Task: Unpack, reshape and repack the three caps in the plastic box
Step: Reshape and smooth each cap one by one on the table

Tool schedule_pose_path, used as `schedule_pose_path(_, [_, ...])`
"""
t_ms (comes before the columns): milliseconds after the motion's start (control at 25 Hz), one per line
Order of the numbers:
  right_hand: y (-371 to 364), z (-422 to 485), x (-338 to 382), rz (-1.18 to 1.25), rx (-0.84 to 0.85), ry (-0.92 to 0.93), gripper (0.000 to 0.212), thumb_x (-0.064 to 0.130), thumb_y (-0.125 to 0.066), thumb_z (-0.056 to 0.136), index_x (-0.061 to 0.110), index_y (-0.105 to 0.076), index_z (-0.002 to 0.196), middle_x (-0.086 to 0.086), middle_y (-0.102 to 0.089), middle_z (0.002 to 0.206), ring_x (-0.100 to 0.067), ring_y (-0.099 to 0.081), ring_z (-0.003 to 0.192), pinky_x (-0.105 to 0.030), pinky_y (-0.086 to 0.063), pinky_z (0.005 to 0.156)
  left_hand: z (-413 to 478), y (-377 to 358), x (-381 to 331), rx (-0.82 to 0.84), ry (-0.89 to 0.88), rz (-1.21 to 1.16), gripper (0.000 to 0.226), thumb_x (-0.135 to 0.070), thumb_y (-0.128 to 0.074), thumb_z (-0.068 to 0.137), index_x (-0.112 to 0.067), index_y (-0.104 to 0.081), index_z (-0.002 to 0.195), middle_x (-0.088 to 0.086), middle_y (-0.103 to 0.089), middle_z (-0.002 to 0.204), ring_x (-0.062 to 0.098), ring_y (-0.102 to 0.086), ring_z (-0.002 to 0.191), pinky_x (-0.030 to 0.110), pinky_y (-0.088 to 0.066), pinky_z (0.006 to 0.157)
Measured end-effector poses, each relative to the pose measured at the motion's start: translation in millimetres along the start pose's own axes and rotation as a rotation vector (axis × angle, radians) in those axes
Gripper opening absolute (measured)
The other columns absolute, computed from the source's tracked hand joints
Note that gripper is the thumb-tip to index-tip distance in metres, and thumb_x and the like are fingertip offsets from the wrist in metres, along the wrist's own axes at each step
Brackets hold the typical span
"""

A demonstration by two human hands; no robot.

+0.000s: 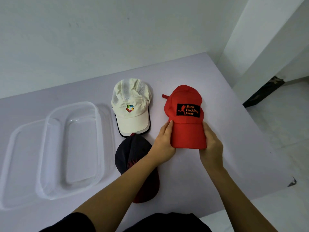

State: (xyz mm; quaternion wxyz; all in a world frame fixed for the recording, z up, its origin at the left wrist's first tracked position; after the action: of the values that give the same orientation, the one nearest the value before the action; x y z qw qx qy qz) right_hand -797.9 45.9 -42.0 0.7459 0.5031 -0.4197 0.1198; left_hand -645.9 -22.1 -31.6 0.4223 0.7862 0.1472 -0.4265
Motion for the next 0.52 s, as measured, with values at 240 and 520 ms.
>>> schedule_pose_path(240, [3.8, -4.9, 8.7, -0.188, -0.007, 0.279, 0.064, -0.003, -0.063, 0.081, 0.002, -0.038, 0.139, -0.026, -0.042, 0.141, -0.038, -0.043, 0.127, -0.048, -0.036, 0.095, 4.9, 5.3, 12.5, -0.142, 0.695, -1.173, 0.044, -0.023, -0.032, 0.098, -0.012, -0.040, 0.139, 0.005, -0.054, 0.128, 0.027, -0.051, 0.115, 0.049, -0.044, 0.094])
schedule_pose_path(520, [-10.0, -3.1, -8.0, 0.699, 0.374, -0.871, 0.054, 0.045, -0.025, 0.099, 0.014, -0.031, 0.144, -0.012, -0.046, 0.142, -0.030, -0.052, 0.122, -0.045, -0.043, 0.101, 10.1, 10.5, 25.8, -0.327, 0.740, -0.942, 0.055, -0.048, -0.032, 0.096, -0.012, -0.052, 0.132, 0.006, -0.059, 0.128, 0.027, -0.055, 0.118, 0.043, -0.043, 0.104])
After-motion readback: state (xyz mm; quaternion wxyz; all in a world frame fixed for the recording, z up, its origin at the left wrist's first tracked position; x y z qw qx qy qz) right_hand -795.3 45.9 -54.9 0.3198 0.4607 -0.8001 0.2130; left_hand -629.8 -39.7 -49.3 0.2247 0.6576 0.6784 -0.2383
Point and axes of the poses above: each hand's wrist, its own z-axis towards the middle knuckle, its own y-axis out of the back of the hand, x = y × z, the point moved 4 cm from there along z, towards the middle knuckle
